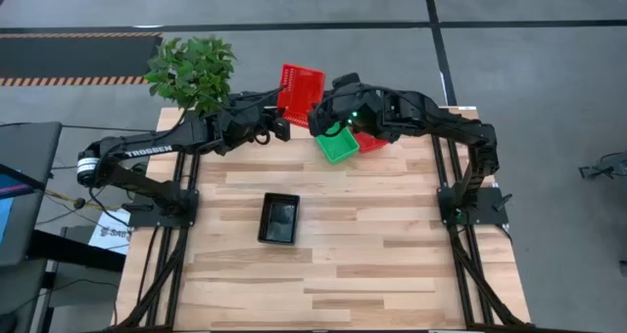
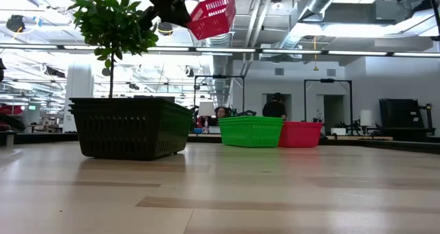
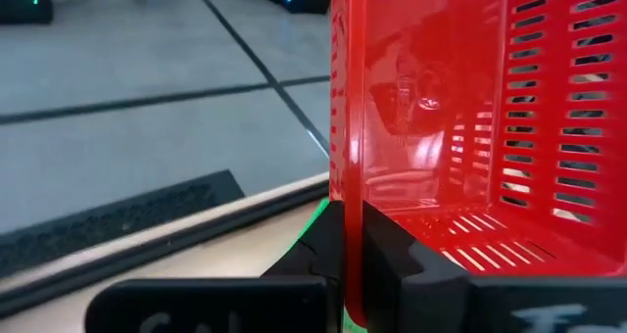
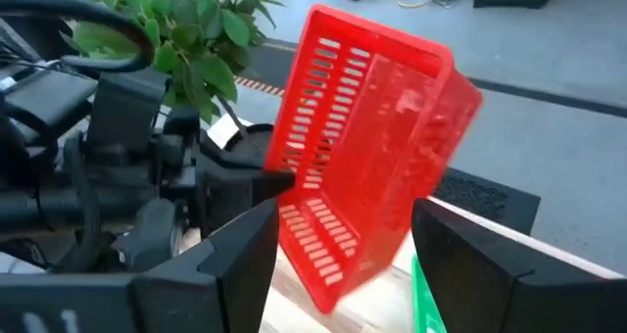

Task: Stack baskets by color
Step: Stack the left red bin on the stacked red bins

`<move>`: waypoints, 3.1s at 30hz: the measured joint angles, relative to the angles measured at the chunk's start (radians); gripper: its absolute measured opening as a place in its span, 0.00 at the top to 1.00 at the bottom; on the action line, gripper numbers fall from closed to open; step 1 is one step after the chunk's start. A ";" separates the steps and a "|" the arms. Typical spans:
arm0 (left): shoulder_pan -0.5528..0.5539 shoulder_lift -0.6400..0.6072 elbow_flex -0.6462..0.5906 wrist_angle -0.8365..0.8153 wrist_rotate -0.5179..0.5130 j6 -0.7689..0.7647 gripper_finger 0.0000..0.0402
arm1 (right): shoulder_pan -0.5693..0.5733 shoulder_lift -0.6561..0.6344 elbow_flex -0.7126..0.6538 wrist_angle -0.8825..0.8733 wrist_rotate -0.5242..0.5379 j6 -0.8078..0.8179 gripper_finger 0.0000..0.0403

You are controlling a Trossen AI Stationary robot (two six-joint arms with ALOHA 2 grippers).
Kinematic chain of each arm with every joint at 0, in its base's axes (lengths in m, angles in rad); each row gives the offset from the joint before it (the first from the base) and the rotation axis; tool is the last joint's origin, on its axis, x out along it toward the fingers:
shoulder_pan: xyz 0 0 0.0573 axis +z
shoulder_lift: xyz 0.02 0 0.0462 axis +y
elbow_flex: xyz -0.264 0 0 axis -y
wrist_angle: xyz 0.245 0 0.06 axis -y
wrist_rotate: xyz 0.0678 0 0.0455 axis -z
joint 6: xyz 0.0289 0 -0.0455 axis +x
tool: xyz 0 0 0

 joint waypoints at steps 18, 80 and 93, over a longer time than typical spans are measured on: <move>-0.048 0.002 0.000 0.083 -0.010 0.068 1.00 | -0.066 0.041 -0.002 -0.026 -0.021 -0.033 0.42; -0.034 -0.273 0.000 -0.006 0.241 0.127 0.32 | -0.915 0.021 -0.777 0.049 -0.942 -0.665 0.98; -0.034 -0.273 0.000 -0.008 0.236 0.106 0.32 | -0.942 0.028 -0.804 0.049 -0.938 -0.717 0.88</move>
